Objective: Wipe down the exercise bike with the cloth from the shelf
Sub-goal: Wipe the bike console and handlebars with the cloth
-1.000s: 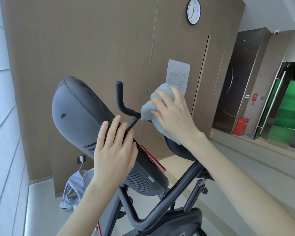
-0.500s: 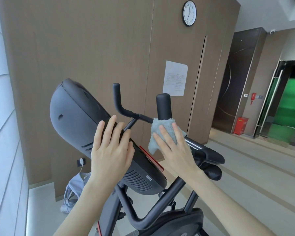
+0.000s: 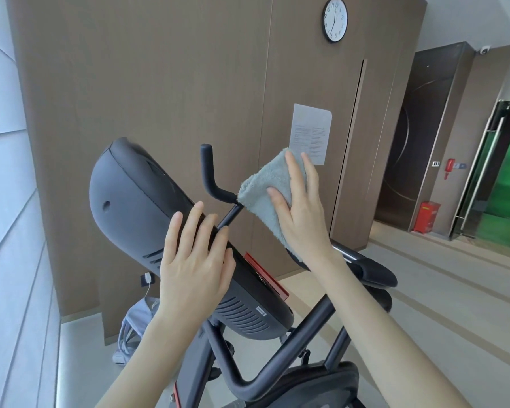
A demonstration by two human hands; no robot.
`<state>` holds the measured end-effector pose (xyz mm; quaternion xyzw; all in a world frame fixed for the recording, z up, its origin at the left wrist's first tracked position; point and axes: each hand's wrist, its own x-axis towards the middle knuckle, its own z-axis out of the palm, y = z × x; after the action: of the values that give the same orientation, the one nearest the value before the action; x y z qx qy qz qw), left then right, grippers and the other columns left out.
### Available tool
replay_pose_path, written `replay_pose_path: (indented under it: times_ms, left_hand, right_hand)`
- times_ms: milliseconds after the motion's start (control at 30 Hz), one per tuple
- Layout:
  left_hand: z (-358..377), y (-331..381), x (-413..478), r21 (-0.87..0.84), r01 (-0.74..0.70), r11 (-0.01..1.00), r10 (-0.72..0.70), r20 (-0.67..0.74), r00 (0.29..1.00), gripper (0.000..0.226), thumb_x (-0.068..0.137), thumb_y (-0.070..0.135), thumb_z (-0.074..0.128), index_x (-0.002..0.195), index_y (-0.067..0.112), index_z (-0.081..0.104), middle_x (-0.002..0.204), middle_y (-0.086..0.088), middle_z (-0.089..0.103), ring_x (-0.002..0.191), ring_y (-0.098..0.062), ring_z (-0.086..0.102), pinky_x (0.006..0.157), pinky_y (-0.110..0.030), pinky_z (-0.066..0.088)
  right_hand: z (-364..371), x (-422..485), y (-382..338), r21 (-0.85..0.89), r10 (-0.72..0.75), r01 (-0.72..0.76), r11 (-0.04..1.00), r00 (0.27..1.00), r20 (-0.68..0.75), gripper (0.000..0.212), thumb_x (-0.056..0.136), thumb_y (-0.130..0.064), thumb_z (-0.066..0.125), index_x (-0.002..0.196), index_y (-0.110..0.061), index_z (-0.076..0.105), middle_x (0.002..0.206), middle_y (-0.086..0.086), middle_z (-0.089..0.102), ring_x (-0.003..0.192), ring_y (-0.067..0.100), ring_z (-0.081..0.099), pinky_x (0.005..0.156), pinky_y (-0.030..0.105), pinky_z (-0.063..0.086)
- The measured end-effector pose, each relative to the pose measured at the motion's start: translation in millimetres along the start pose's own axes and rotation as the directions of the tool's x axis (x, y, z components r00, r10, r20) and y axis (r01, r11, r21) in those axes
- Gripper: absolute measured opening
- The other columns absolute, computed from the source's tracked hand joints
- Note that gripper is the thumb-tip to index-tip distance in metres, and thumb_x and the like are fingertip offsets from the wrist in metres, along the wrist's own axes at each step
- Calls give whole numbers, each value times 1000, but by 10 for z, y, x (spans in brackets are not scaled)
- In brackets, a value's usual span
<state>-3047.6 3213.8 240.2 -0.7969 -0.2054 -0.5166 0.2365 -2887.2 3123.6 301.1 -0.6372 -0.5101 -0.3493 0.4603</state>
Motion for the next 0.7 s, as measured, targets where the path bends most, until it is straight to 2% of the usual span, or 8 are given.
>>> replay_pose_path:
  times_ms: [133, 233, 333, 400, 467, 567, 633, 700]
  left_hand:
    - [-14, 9, -2, -7, 1, 1000, -1, -1, 1000, 25, 88, 20, 52, 100, 5, 68, 114, -16, 62, 129, -37, 40, 115, -49, 16]
    - [-27, 20, -7, -7, 1, 1000, -1, 4, 1000, 26, 88, 20, 52, 101, 4, 68, 115, -17, 62, 130, -37, 40, 115, -50, 16]
    - [-37, 18, -14, -9, -4, 1000, 4, 18, 1000, 26, 88, 20, 52, 102, 4, 68, 116, -17, 61, 131, -38, 39, 116, -50, 15]
    - [-34, 14, -10, -5, -6, 1000, 7, 17, 1000, 26, 88, 20, 52, 101, 4, 68, 116, -17, 61, 130, -37, 39, 116, -50, 15]
    - [-31, 11, -12, -7, -7, 1000, 8, 16, 1000, 26, 88, 20, 51, 100, 4, 68, 115, -17, 61, 130, -37, 39, 115, -50, 17]
    - [-28, 10, -9, -2, -10, 1000, 10, 5, 1000, 25, 88, 19, 51, 100, 4, 68, 114, -16, 61, 130, -37, 39, 115, -50, 18]
    - [-27, 6, -14, -2, -17, 1000, 17, 6, 1000, 24, 88, 19, 52, 99, 4, 68, 114, -16, 62, 129, -37, 40, 115, -50, 18]
    - [-26, -4, -20, 2, -23, 1000, 23, 7, 1000, 24, 87, 19, 53, 100, 5, 68, 114, -16, 61, 130, -37, 40, 115, -50, 18]
  right_hand:
    - [-1, -306, 85, -87, -19, 22, 996, 999, 29, 71, 94, -48, 37, 149, -25, -2, 154, 14, 14, 136, 28, 33, 95, 41, 49]
    - [-10, -581, 177, -257, -50, 61, 964, 998, 48, 63, 96, -44, 33, 148, -20, 6, 152, 21, 22, 117, 35, 55, 77, 37, 58]
    - [-11, -771, 240, -380, -65, 85, 921, 996, 65, 58, 96, -36, 38, 145, -14, 16, 147, 26, 31, 106, 36, 62, 67, 38, 60]
    - [-8, -718, 209, -312, -26, 41, 949, 998, 52, 59, 97, -37, 36, 146, -15, 14, 149, 22, 30, 109, 35, 61, 68, 40, 60]
    - [-4, -527, 112, -117, 49, -47, 992, 999, 12, 60, 98, -40, 33, 149, -16, 11, 151, 15, 27, 122, 31, 52, 82, 42, 56]
    - [-4, -29, -16, 76, 113, -111, 991, 993, -28, 58, 99, -46, 29, 148, -20, 15, 148, 6, 31, 128, 16, 42, 97, 29, 45]
    - [-29, 335, -69, 116, 144, -141, 983, 989, -17, 45, 99, -45, 31, 138, -23, 34, 132, 2, 47, 112, 4, 46, 87, 19, 41]
    - [-59, 595, -72, 97, 144, -149, 984, 988, 58, 33, 98, -44, 33, 121, -25, 49, 110, -4, 57, 94, 4, 51, 76, 23, 37]
